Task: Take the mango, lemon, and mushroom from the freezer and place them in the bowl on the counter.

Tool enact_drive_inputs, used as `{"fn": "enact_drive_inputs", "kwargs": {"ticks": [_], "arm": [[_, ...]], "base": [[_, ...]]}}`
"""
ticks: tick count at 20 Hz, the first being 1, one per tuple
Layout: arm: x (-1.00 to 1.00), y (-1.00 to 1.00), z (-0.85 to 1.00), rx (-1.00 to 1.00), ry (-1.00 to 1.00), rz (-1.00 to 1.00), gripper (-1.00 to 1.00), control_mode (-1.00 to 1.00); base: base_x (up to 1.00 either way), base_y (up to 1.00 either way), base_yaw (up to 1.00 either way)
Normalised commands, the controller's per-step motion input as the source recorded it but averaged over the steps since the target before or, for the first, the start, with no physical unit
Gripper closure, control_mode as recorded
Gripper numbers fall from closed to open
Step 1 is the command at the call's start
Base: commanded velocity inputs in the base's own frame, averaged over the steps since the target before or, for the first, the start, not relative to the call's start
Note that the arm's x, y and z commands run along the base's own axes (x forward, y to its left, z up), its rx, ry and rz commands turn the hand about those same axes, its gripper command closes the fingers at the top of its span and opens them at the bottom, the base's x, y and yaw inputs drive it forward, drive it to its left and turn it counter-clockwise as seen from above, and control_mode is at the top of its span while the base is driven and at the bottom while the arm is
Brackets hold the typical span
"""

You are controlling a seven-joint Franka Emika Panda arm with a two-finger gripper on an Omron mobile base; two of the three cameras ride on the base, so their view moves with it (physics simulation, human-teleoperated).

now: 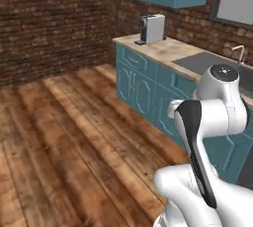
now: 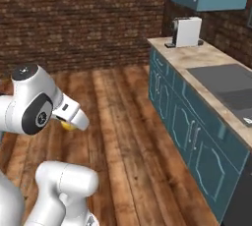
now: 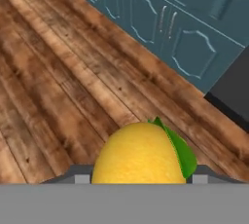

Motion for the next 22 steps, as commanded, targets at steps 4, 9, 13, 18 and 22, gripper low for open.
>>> {"fn": "enact_drive_inputs", "kwargs": {"ticks": [4,9,13,18,22], "arm": [[0.0,0.0,0.0,0.0,0.0,0.0,1.0,1.0],[0.0,0.0,0.0,0.0,0.0,0.0,1.0,1.0],[0.0,0.0,0.0,0.0,0.0,0.0,1.0,1.0],[0.0,0.0,0.0,0.0,0.0,0.0,1.0,1.0],[0.0,0.0,0.0,0.0,0.0,0.0,1.0,1.0]], "base": [[0.21,0.0,-0.67],[0.06,0.0,-0.7],[0.37,0.0,-0.63],[1.0,-0.02,-0.38],[1.0,-0.27,-0.25]]}}
